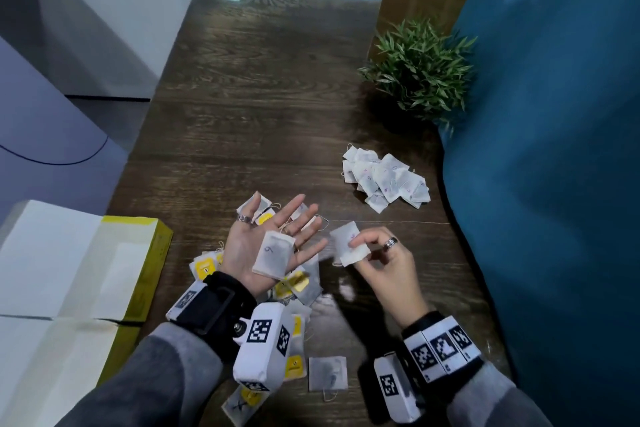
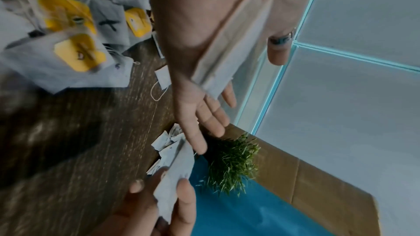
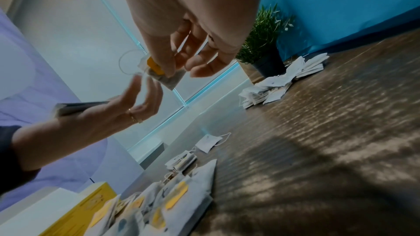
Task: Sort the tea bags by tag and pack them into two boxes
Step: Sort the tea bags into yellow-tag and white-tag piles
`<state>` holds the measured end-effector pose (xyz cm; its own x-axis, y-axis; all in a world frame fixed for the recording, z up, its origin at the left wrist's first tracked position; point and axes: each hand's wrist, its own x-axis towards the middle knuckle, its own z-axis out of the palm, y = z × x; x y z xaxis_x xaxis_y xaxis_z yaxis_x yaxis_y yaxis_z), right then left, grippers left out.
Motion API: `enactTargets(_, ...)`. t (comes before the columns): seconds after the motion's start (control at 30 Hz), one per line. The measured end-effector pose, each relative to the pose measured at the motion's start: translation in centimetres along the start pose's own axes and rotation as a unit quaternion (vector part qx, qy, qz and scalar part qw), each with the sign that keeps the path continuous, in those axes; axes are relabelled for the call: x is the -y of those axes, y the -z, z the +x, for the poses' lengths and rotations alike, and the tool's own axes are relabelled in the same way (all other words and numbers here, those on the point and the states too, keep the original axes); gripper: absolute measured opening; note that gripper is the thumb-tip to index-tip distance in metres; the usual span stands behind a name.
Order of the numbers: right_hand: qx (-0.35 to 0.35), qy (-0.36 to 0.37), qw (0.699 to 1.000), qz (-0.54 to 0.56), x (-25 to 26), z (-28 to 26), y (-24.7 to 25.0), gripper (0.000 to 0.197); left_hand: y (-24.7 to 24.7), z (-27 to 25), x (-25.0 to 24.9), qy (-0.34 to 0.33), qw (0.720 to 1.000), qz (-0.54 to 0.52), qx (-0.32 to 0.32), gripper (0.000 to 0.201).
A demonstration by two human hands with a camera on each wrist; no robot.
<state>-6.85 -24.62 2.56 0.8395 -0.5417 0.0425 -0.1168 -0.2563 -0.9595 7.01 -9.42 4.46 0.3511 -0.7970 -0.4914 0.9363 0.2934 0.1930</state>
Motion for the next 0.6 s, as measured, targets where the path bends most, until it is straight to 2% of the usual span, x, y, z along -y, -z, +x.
enactTargets(0.1,0.025,-0.025,0.999,0.033,1.0,-0.5,-0.3,0.024,0.2,-0.7,0.1,-0.010,1.000,0.001,0.006,0.058)
enactTargets(0.17,0.055,-0.033,0.997,0.052,1.6,-0.9,-0.3,0.024,0.4,-0.8,0.3,-0.027,0.998,0.057,-0.016,0.062)
enactTargets(0.27,0.088,-0.062,0.988,0.112,2.5,-1.0,-0.7,0.011,0.7,-0.7,0.9,-0.040,0.992,0.102,-0.060,0.064)
enactTargets(0.37,0.131,-0.118,0.975,0.137,2.6,-1.0,-2.3,0.008,0.9,-0.4,1.9,-0.108,0.983,0.116,-0.093,0.052)
enactTargets(0.47,0.176,-0.211,0.946,0.174,1.2,-1.4,-4.2,0.008,0.8,0.4,3.5,-0.164,0.969,0.134,-0.128,0.040)
enactTargets(0.53,0.153,-0.263,0.934,0.185,0.2,-1.7,-4.9,0.008,0.5,1.0,4.5,-0.175,0.965,0.135,-0.141,0.034)
enactTargets(0.6,0.106,-0.309,0.906,0.268,-0.6,-1.7,-5.3,0.011,0.6,1.7,5.1,-0.170,0.966,0.121,-0.152,0.029)
